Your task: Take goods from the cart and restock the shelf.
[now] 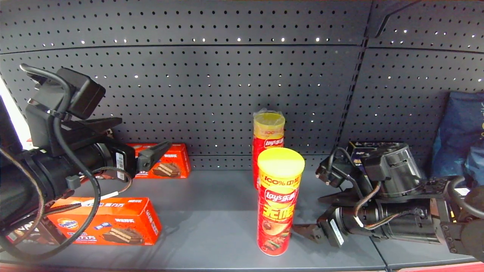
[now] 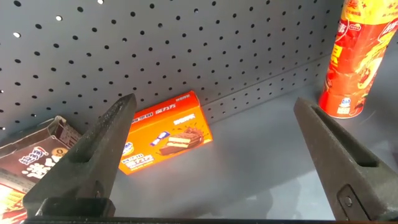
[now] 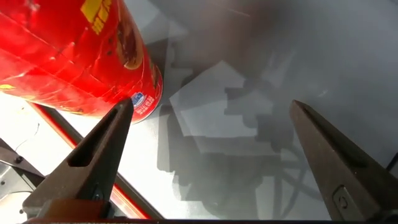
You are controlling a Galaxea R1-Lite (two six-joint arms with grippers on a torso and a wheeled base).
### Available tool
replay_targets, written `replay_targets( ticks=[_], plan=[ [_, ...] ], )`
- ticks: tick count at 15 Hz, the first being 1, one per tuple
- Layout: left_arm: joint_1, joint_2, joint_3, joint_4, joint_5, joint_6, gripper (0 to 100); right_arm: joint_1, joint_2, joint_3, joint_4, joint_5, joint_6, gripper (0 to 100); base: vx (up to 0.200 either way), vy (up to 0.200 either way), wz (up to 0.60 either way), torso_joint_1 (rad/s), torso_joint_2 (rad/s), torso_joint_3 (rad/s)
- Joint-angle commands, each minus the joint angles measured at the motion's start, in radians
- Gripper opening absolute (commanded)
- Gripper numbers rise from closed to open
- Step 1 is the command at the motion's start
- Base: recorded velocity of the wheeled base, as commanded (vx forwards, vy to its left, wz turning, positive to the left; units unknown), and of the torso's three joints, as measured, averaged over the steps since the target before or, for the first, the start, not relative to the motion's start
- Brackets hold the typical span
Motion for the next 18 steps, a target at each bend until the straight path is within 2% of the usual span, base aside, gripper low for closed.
replay_targets(
  ticks=[1, 8, 10, 12, 13, 14, 16, 18],
  plan=[
    [0.001, 0.003, 0.001, 0.0, 0.0, 0.0, 100, 0.001, 0.008, -0.005, 0.0, 0.0, -0.001, 100, 0.0, 0.0, 0.0, 0.0, 0.0, 0.0],
    [0.001, 0.003, 0.013, -0.012, 0.0, -0.001, 100, -0.001, 0.014, -0.001, -0.011, 0.0, -0.001, 100, 0.0, 0.0, 0.0, 0.0, 0.0, 0.0],
    [0.003, -0.006, 0.032, -0.014, 0.0, -0.001, 100, -0.021, -0.043, -0.003, -0.019, -0.001, 0.001, 100, 0.0, 0.0, 0.0, 0.0, 0.0, 0.0],
    [0.028, -0.023, 0.038, -0.016, 0.002, -0.001, 100, -0.064, -0.149, -0.008, -0.036, -0.003, 0.01, 100, 0.0, 0.0, 0.0, 0.0, 0.0, 0.0],
    [0.051, -0.07, 0.043, -0.016, 0.002, -0.003, 100, -0.119, -0.261, -0.009, -0.036, -0.004, 0.016, 100, 0.0, 0.0, 0.0, 0.0, 0.0, 0.0],
    [0.078, -0.139, 0.09, -0.017, 0.002, -0.003, 100, -0.191, -0.394, 0.02, -0.036, -0.006, 0.016, 100, 0.0, 0.0, 0.0, 0.0, 0.0, 0.0],
    [0.124, -0.302, 0.236, -0.037, -0.006, -0.003, 100, -0.329, -0.615, 0.141, -0.037, -0.015, 0.018, 100, 0.0, 0.0, 0.0, 0.0, 0.0, 0.0],
    [0.205, -0.526, 0.437, -0.029, -0.04, -0.003, 100, -0.538, -0.873, 0.336, -0.036, -0.007, 0.03, 100, 0.0, 0.0, 0.0, 0.0, 0.0, 0.0]
  ],
)
